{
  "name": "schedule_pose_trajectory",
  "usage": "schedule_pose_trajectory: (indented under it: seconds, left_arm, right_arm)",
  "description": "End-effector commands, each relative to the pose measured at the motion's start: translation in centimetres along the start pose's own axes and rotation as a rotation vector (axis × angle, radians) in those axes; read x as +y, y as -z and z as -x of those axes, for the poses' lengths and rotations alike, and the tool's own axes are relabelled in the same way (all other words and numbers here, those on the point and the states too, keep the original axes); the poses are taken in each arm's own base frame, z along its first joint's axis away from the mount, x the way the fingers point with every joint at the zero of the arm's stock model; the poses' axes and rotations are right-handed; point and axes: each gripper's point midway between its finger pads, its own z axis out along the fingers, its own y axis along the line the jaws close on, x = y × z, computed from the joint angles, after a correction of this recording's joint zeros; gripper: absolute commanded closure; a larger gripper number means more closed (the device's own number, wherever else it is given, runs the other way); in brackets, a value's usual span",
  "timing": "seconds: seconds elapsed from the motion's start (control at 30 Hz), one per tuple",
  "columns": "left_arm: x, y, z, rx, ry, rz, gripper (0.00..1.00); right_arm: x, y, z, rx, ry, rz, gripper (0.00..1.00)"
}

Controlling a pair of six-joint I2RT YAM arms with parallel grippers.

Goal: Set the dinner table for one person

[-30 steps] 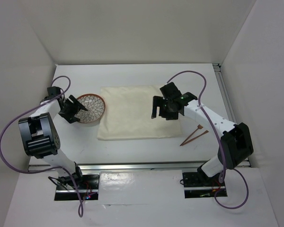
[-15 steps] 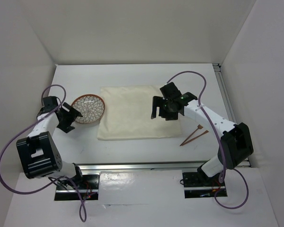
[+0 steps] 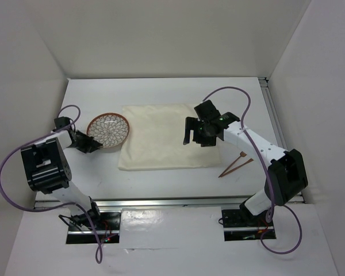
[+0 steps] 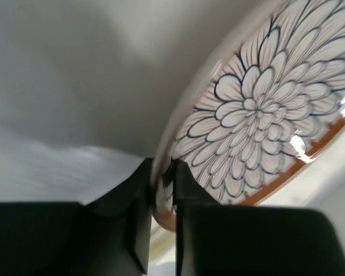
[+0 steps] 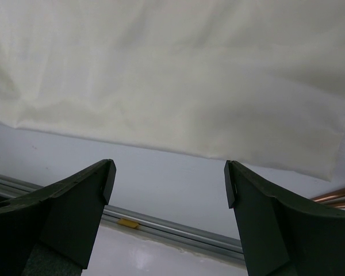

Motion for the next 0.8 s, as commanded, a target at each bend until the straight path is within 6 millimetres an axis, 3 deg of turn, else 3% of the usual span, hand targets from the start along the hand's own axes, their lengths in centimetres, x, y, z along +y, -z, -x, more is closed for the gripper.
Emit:
schedule_pose_trajectory:
  seconds: [0.0, 0.03, 0.13, 0.17, 0.23, 0.33, 0.47, 0.6, 0.73, 0.77]
  left_arm:
    - [-1.1, -0.2, 1.2, -0.002, 0.006, -0.014, 0.83]
    - [-2.0, 0.6, 2.1, -0.034, -0.005, -0.026, 1.0]
    - [-3.6, 3.0, 3.3, -0.083, -0.006, -0.053, 1.0]
    - [-5.5, 5.1, 4.4, -0.136, -0.04, -0.1, 1.0]
    - [-7.4, 7.4, 5.1, -0.179, -0.074, -0.152, 1.0]
    - [-11.9, 11.3, 4.2, -0.204, -0.17, -0.278, 1.0]
    - [-16.9, 13.6, -0.6, -0.178, -0.339, -0.426, 1.0]
    - [-20.9, 12.4, -8.8, -0.008, -0.523, -0.539, 1.0]
    - [-23.9, 10.9, -14.4, 0.109, -0.649, -0.59, 1.0]
    - [-23.8, 9.3, -15.2, 0.143, -0.664, -0.567, 1.0]
  right_arm:
    - [0.1, 1.2, 0.2, -0.021, -0.01, 0.009, 0.11]
    - [0.3, 1.3, 0.5, -0.028, -0.01, 0.014, 0.11]
    - [0.4, 1.3, 0.5, -0.028, -0.019, 0.014, 0.11]
    - [0.4, 1.3, 0.5, -0.028, -0.019, 0.014, 0.11]
    - [0.2, 1.3, 0.6, -0.033, -0.019, 0.007, 0.11]
    - [0.1, 1.2, 1.0, -0.046, -0.019, -0.008, 0.11]
    - [-0.5, 1.8, 3.0, -0.095, -0.048, -0.023, 0.11]
    - [-2.1, 3.1, 4.5, -0.127, -0.109, -0.019, 0.11]
    - [-5.2, 5.0, 5.9, -0.183, -0.211, 0.008, 0.11]
    - [-6.7, 5.3, 5.9, -0.187, -0.254, 0.002, 0.11]
